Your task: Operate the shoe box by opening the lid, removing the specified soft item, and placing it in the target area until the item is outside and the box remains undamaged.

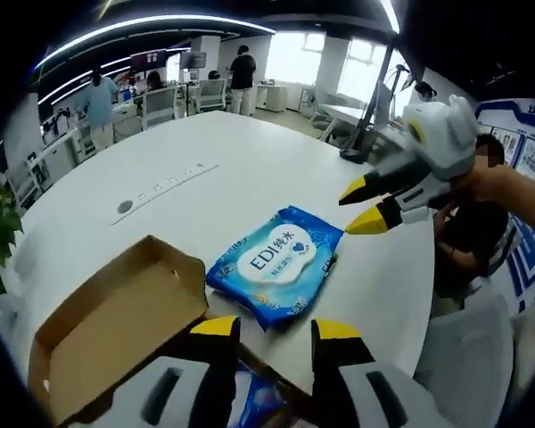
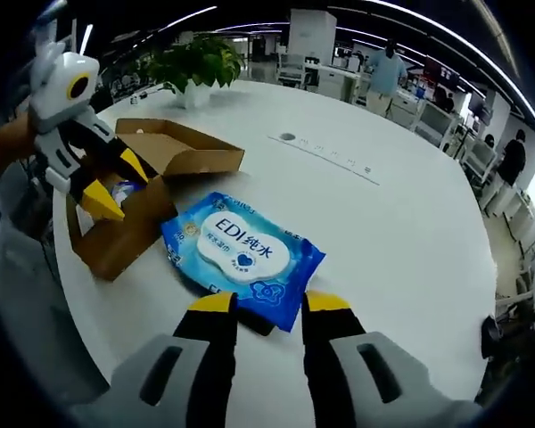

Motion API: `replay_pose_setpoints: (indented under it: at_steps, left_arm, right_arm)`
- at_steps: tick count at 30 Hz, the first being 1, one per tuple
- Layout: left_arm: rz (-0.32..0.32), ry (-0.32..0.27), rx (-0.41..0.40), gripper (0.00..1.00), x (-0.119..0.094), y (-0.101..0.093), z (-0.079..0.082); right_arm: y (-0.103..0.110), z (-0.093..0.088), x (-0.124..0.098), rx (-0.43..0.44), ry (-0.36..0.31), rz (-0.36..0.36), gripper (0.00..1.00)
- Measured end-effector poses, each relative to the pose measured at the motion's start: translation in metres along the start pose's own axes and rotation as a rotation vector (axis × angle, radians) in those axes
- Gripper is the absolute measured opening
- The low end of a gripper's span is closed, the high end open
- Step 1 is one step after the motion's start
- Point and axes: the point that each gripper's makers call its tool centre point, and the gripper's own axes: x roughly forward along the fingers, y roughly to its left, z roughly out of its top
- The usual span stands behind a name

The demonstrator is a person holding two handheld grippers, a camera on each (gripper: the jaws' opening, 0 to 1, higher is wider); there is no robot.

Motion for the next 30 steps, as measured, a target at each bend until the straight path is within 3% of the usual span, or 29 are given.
replay_pose_setpoints:
  at_steps: [7, 14, 30]
  left_arm:
    - [0.002, -0.015, 0.000, 0.34, -0.016, 0.005, -0.006]
    - [-0.015, 0.007, 0.026, 0.34, -0.032, 0.007, -0.023]
    - [-0.004, 0.044, 0.094, 0.35, -0.054, 0.027, -0.053]
  right_arm:
    - [0.012, 0.010, -0.006, -0.029, -0.012, 0.021, 0.30]
    - [0.029, 0.020, -0.010, -0.079, -0.021, 0.061, 0.35]
    - [0.066, 0.045, -0.010, -0.166, -0.047, 0.134, 0.35]
